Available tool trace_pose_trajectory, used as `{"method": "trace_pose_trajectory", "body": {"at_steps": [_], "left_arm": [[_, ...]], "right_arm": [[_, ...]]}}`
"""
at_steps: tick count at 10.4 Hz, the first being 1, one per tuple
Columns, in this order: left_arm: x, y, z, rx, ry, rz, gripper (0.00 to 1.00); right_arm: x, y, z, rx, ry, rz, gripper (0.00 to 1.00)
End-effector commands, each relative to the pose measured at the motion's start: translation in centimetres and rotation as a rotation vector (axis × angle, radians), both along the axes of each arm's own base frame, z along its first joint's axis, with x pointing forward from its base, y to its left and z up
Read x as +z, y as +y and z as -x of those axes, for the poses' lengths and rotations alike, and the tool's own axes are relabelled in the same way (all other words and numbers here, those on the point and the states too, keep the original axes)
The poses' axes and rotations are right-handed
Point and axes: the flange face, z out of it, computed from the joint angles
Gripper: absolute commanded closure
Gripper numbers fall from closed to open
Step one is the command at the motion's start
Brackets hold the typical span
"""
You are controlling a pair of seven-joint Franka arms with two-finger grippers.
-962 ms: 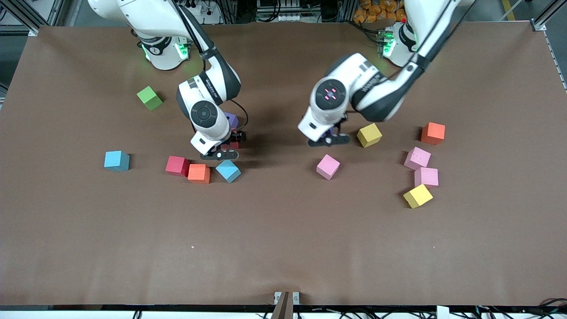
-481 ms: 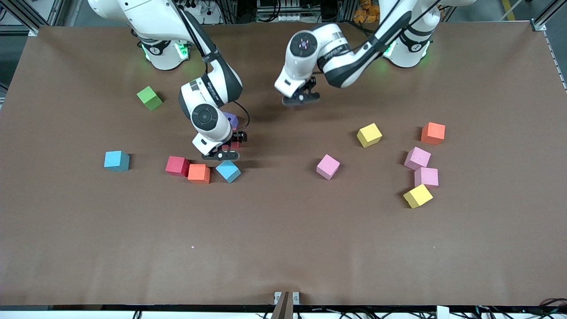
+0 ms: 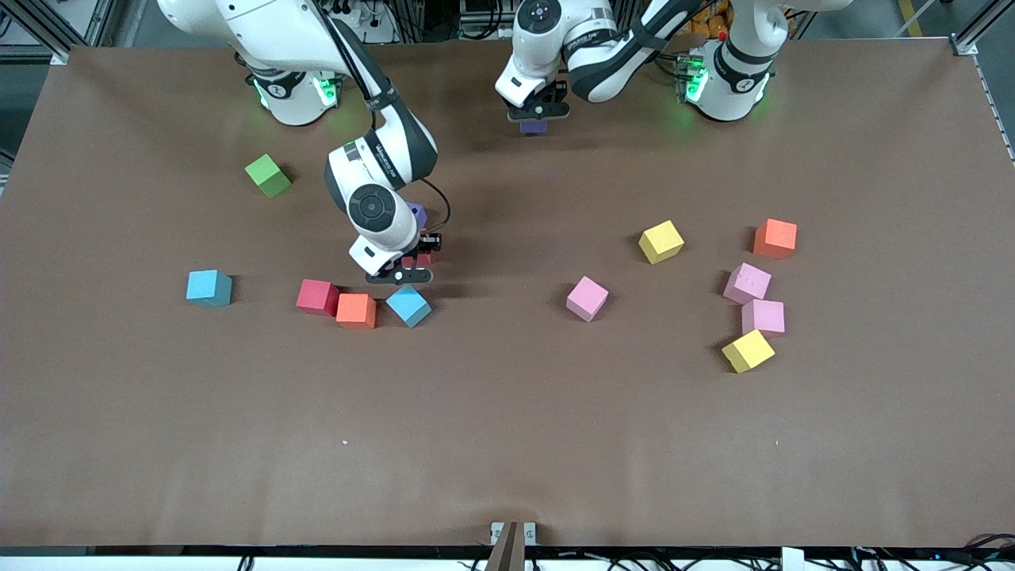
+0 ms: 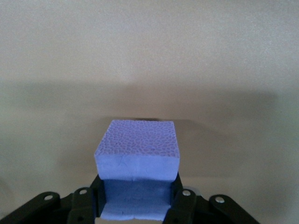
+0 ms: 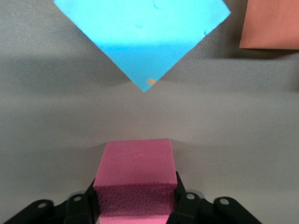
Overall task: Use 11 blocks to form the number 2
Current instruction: 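Carry the blue cube with the left gripper to the table center and release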
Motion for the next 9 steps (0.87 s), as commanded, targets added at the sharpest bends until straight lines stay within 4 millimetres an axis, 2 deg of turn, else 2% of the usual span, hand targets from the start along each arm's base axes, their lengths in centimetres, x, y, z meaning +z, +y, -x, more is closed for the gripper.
{"method": "trace_pose_trajectory", "body": {"at_steps": [1, 2, 3, 5, 7, 9], "left_arm": [[-0.8, 0.2, -1.5, -0.021, -0.037, 0.035, 1.00], [-1.5, 0.2, -3.1, -0.033, -0.051, 0.038, 1.00], [-1.9, -0.2, -3.4, -0.049, -0.047, 0.047, 1.00], [-2.7, -1.1, -4.9, -0.061, -0.061, 0.054, 1.00], [-4.0, -2.4, -6.5, -0.046, -0.072, 0.041, 1.00], [-5.2, -3.2, -7.2, -0.045, -0.091, 0.024, 1.00]], "right_arm": [[-0.3, 0.0, 0.3, -0.002, 0.005, -0.010, 0.75], [-0.2, 0.0, 0.3, -0.001, 0.007, -0.010, 0.88], [-0.2, -0.3, 0.0, -0.007, 0.010, -0.009, 1.00], [0.7, -0.3, -0.6, -0.013, 0.022, -0.009, 1.00], [3.3, -0.2, -2.7, -0.031, 0.068, -0.004, 1.00], [5.0, -0.5, -3.9, -0.040, 0.093, -0.003, 1.00]]}}
